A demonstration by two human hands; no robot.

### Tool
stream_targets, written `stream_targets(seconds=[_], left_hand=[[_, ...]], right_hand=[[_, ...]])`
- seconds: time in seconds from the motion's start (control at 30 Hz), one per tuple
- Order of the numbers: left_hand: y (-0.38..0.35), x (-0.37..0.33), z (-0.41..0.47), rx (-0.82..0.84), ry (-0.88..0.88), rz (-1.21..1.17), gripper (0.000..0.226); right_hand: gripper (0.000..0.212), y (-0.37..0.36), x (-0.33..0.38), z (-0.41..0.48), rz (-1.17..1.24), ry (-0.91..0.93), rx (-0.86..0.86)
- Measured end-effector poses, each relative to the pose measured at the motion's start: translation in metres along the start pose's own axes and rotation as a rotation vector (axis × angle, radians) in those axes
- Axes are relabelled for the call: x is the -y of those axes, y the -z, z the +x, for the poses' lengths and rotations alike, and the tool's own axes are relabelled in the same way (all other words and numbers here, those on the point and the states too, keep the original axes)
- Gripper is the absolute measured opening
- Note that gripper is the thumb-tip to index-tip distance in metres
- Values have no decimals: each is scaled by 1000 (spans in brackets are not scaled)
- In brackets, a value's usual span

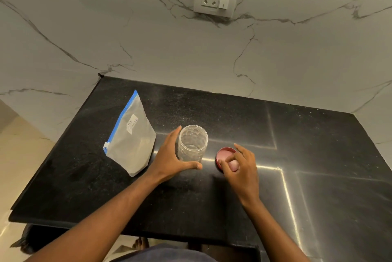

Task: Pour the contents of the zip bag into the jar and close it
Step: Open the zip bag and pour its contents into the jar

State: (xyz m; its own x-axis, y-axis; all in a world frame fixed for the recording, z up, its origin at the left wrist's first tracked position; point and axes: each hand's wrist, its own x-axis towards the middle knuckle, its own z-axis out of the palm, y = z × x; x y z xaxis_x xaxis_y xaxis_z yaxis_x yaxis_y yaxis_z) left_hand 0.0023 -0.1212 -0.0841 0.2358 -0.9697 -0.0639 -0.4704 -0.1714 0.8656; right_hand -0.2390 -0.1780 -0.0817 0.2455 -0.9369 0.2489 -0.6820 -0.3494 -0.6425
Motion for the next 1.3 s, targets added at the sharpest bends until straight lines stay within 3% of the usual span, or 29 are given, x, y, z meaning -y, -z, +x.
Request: stream_targets(seconds=[0.07,0.17,0.27,0.37,0.57,0.67,0.8,1.0,1.3], left_hand=[[7,-8,-15,-64,-4,27,129],[28,-31,-42,-213,-120,15,86],[60,-56,-71,-401,-175,31,43],[91,-65,-95,-599,-197,132,25],[122,-46,-130,-905,-98,224,31],[124,-33,-138,-887,43,126,49],[123,-23,-137,-807,116,17,39],[122,-16,-136,-847,77,101,42],[123,-15,-128,-876,39,158,27]], right_hand=[[17,7,24,6,75,111,-72],[15,15,72,18,245,265,-83],[9,10,123,34,367,458,32],[8,-8,168,45,314,650,199],[37,-36,241,59,-15,923,517],[42,-46,262,67,-136,1051,656],[32,-51,277,73,-213,1118,758],[27,-52,279,84,-234,1187,810],[29,-54,270,127,-318,1202,799]])
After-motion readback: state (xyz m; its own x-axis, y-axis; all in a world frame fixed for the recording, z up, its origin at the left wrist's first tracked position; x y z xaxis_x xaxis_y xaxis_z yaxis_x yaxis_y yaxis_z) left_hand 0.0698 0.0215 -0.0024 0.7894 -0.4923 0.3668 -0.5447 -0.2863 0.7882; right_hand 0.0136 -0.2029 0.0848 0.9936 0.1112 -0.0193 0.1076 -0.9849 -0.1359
